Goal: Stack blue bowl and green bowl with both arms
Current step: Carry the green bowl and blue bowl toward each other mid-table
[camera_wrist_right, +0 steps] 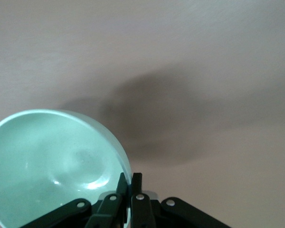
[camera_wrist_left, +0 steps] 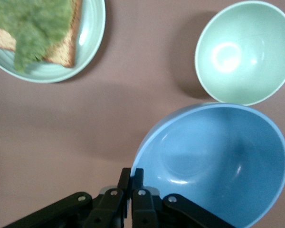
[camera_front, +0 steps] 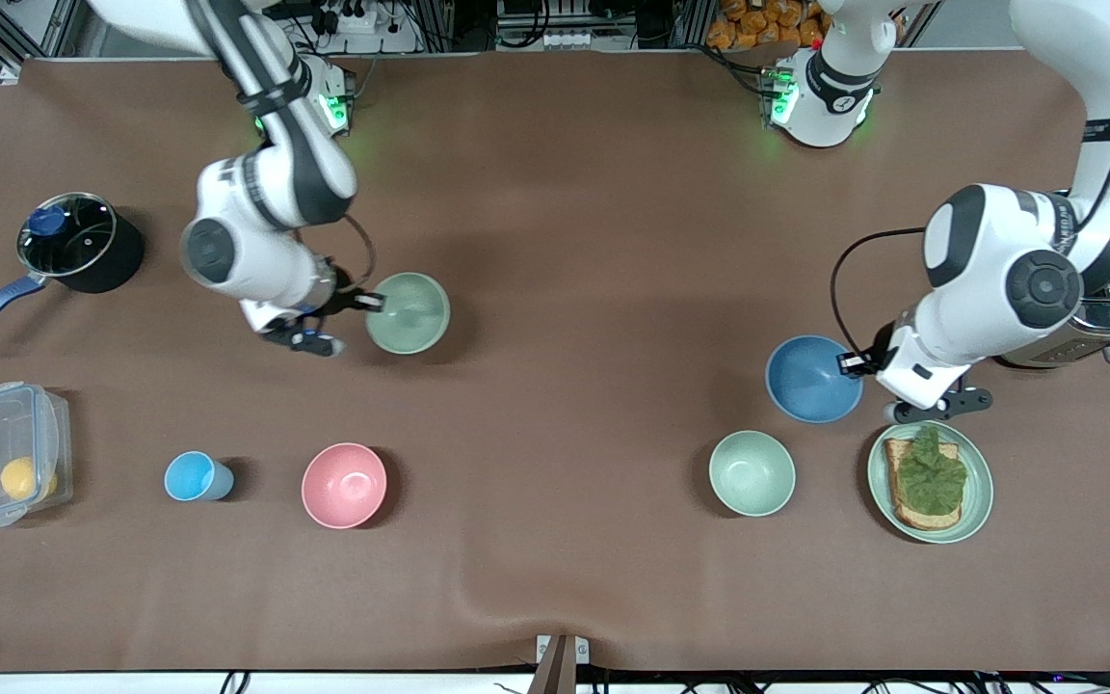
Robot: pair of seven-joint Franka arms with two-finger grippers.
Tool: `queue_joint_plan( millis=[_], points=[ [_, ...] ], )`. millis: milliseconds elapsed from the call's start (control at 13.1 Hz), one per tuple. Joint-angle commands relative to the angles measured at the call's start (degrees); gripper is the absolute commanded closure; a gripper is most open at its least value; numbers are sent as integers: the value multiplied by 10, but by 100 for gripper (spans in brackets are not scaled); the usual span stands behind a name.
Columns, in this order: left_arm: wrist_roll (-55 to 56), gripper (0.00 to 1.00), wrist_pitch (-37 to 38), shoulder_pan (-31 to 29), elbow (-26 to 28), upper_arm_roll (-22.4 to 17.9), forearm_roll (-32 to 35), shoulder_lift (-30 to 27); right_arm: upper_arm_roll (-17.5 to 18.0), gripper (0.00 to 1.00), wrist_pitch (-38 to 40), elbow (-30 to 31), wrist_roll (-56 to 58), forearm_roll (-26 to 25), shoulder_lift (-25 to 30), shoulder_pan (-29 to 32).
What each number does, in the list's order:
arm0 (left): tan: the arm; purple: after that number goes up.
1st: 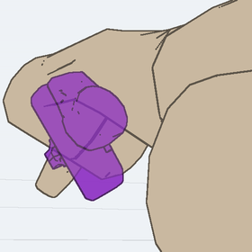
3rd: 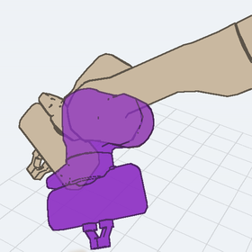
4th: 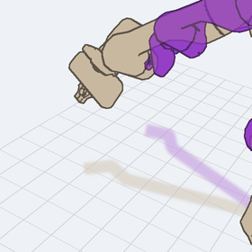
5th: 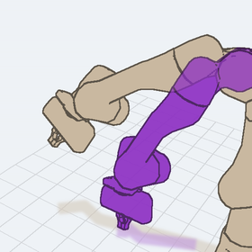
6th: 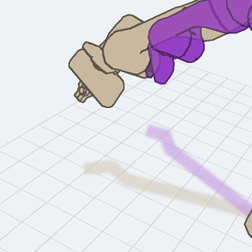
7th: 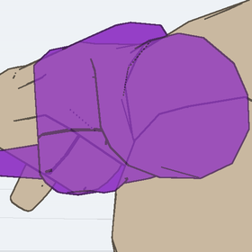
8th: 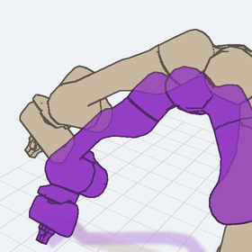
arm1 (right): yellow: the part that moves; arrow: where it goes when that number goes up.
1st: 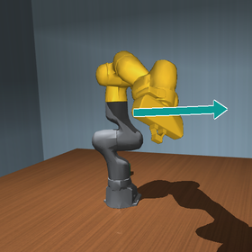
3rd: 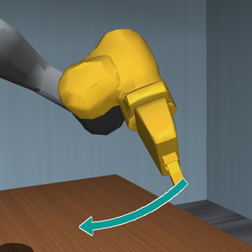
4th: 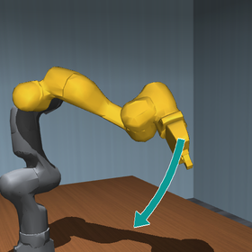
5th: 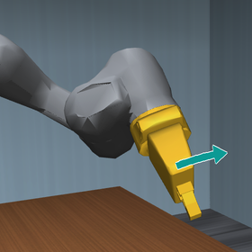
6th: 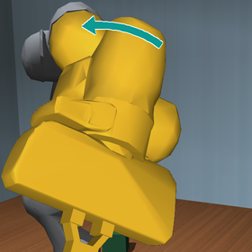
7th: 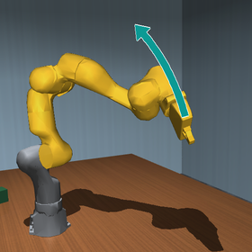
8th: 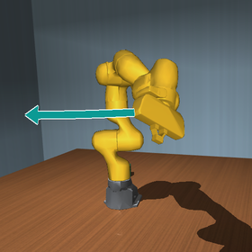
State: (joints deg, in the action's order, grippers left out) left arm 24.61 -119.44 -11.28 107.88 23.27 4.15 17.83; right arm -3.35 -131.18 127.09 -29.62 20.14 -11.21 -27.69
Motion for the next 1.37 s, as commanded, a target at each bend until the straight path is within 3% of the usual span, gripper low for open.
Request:
queue_joint_plan(
  millis=[0,229,686,992,1297],
  points=[
    [45,100,16,-2,-2,23,6,2,-6,100,-48,4,-81,12,-1,-67],
    [69,100,16,2,-3,34,5,3,-6,100,-89,-17,-182,12,-27,-131],
    [73,100,15,3,-1,34,12,14,-6,100,-120,-152,-352,12,-151,-231],
    [75,100,11,-1,-2,34,12,28,-6,100,-156,-182,-387,12,-204,-255],
    [83,100,11,1,-1,35,11,22,-6,100,-167,-198,-411,12,-223,-269]
  ],
)
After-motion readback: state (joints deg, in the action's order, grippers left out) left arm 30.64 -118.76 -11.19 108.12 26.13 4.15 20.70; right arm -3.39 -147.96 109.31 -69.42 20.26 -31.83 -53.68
